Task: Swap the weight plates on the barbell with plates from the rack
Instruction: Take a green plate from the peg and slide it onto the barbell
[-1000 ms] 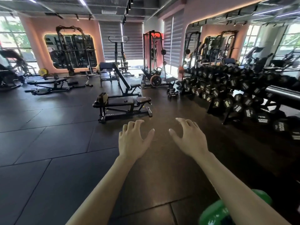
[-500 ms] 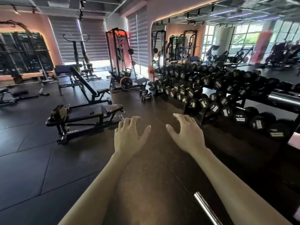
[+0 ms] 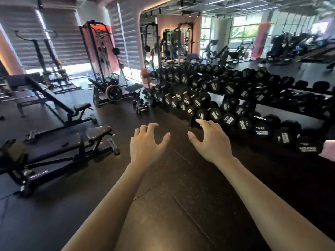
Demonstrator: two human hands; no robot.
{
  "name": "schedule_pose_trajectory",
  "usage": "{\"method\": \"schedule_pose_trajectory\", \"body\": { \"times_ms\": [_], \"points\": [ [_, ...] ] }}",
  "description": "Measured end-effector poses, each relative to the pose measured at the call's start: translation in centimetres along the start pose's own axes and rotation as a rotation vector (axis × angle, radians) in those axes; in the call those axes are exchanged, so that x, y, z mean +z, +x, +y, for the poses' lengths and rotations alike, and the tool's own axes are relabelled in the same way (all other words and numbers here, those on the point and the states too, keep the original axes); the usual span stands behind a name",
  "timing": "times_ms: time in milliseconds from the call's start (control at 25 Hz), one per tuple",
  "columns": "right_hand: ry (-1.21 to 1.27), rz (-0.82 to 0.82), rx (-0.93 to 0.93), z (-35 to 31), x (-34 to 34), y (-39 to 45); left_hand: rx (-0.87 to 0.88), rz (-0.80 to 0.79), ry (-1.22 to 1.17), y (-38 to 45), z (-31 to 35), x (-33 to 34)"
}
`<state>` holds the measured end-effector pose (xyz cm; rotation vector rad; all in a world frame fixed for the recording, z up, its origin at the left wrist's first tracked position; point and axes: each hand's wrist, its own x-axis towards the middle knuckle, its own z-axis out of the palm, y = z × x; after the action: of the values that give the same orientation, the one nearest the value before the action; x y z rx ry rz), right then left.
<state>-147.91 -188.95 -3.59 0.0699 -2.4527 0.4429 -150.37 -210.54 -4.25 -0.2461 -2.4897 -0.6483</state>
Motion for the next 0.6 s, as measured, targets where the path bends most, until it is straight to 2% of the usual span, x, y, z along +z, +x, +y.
{"method": "schedule_pose_trajectory", "body": {
  "times_ms": [240, 600],
  "points": [
    [-0.238, 0.072, 0.211, 7.2, 4.6, 8.7, 0.225, -0.114, -0.170, 14.1, 1.4, 11.7],
    [-0.480, 0.198, 0.503, 22.5, 6.4, 16.5, 0.527, -0.273, -0.395, 27.7, 12.9, 29.3]
  ]
}}
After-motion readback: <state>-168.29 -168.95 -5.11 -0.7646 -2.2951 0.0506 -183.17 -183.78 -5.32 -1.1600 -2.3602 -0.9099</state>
